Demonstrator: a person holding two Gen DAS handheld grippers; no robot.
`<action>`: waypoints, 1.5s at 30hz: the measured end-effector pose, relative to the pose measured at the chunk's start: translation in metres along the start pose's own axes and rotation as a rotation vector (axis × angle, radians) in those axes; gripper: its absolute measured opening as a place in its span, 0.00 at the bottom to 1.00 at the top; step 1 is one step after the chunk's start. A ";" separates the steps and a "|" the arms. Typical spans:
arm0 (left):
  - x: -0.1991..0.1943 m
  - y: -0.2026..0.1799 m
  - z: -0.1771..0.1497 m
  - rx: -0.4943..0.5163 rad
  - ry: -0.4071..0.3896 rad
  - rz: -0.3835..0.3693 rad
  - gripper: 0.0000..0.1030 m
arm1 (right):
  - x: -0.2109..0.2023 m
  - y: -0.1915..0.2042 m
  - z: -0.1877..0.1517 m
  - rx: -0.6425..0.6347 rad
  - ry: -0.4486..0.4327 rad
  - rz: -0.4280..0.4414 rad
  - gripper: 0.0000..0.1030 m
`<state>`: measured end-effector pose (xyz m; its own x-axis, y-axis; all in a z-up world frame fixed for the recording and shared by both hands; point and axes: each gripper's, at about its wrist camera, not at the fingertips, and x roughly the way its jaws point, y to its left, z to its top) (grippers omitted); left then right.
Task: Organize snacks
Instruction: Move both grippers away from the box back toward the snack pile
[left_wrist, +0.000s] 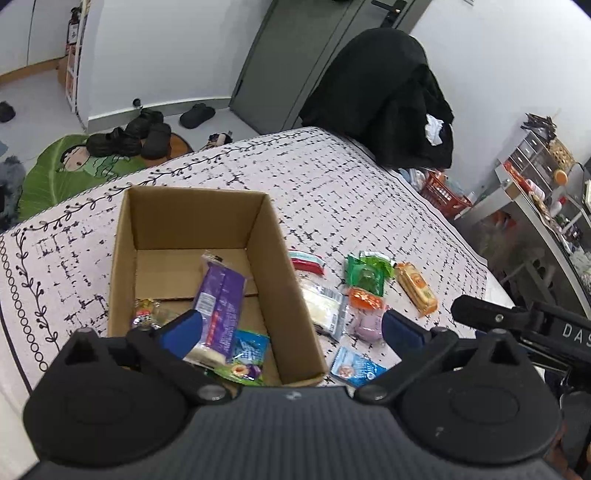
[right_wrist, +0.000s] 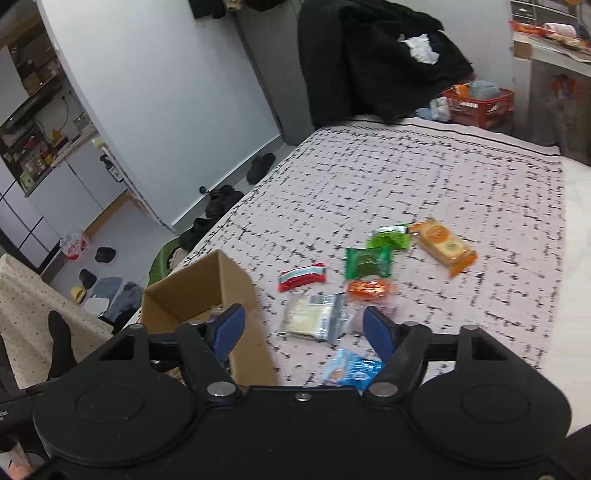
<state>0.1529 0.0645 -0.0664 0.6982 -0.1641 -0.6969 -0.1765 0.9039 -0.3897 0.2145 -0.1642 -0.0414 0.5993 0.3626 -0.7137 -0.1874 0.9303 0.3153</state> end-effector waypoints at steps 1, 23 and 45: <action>-0.001 -0.003 -0.001 0.009 -0.003 -0.006 1.00 | -0.002 -0.004 0.000 0.002 -0.006 -0.007 0.76; -0.010 -0.073 -0.013 0.139 -0.045 -0.044 1.00 | -0.023 -0.059 -0.020 0.001 -0.051 -0.048 1.00; 0.015 -0.120 -0.037 0.218 -0.013 0.033 1.00 | -0.017 -0.123 -0.026 0.059 -0.036 -0.022 1.00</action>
<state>0.1592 -0.0611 -0.0525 0.7037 -0.1292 -0.6986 -0.0462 0.9729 -0.2264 0.2069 -0.2830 -0.0840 0.6302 0.3393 -0.6984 -0.1282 0.9326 0.3374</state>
